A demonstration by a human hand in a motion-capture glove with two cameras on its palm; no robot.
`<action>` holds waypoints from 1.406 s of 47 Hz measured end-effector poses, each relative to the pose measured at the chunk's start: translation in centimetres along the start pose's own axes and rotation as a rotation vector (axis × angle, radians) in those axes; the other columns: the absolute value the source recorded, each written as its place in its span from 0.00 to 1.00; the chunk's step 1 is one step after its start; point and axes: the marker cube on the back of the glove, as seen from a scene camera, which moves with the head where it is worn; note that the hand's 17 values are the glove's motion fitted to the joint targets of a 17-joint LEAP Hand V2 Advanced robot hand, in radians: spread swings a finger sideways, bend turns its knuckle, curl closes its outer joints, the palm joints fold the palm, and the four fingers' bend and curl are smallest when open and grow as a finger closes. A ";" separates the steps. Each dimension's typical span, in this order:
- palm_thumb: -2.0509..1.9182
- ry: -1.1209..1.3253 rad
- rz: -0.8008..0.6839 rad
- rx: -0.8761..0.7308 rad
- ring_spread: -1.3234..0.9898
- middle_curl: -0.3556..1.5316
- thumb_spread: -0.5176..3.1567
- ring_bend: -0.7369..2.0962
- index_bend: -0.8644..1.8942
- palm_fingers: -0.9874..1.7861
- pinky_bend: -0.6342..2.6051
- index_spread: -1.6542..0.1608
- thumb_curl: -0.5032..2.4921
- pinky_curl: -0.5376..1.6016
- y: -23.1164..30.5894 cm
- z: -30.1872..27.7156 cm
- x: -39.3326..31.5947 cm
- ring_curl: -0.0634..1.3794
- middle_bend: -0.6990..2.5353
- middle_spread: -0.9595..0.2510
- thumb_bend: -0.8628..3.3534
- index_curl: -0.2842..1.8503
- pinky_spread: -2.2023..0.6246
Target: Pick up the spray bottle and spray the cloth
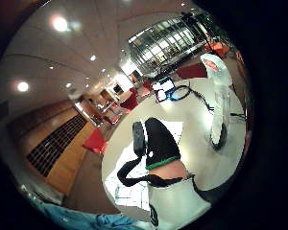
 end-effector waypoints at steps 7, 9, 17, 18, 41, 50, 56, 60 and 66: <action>0.66 -0.070 0.069 -0.011 0.64 0.36 0.43 0.42 0.35 0.45 0.35 0.79 0.28 0.41 0.2 0.6 1.0 0.23 0.29 0.83 0.20 0.22 0.87; 0.66 -0.097 0.091 -0.006 0.64 0.36 0.43 0.42 0.35 0.45 0.35 0.79 0.28 0.41 0.1 0.8 1.2 0.23 0.29 0.84 0.20 0.22 0.87; 0.66 -0.239 0.214 0.016 0.64 0.37 0.43 0.43 0.35 0.45 0.35 0.80 0.28 0.41 -0.4 2.0 2.0 0.24 0.30 0.85 0.20 0.22 0.87; 0.66 -0.255 0.241 0.016 0.64 0.37 0.43 0.43 0.35 0.45 0.35 0.80 0.28 0.41 -0.5 2.2 2.1 0.24 0.30 0.85 0.20 0.22 0.87; 0.68 -0.380 0.452 -0.042 0.64 0.37 0.43 0.44 0.35 0.45 0.35 0.82 0.29 0.41 -0.7 5.6 4.0 0.25 0.30 0.87 0.20 0.22 0.87; 0.68 -0.428 0.531 -0.021 0.64 0.38 0.43 0.44 0.35 0.45 0.35 0.83 0.30 0.42 -2.6 7.6 4.5 0.25 0.30 0.87 0.20 0.22 0.87; 0.68 -0.458 0.577 -0.052 0.63 0.38 0.43 0.44 0.35 0.45 0.35 0.83 0.30 0.42 -3.1 8.7 4.6 0.26 0.30 0.87 0.20 0.22 0.87; 0.68 -0.470 0.602 -0.039 0.63 0.38 0.43 0.44 0.35 0.45 0.35 0.83 0.30 0.42 -3.7 9.4 4.8 0.26 0.30 0.87 0.20 0.22 0.87; 0.68 -0.498 0.638 -0.036 0.63 0.38 0.43 0.44 0.35 0.46 0.35 0.83 0.30 0.41 -3.9 10.2 5.0 0.26 0.30 0.87 0.20 0.22 0.87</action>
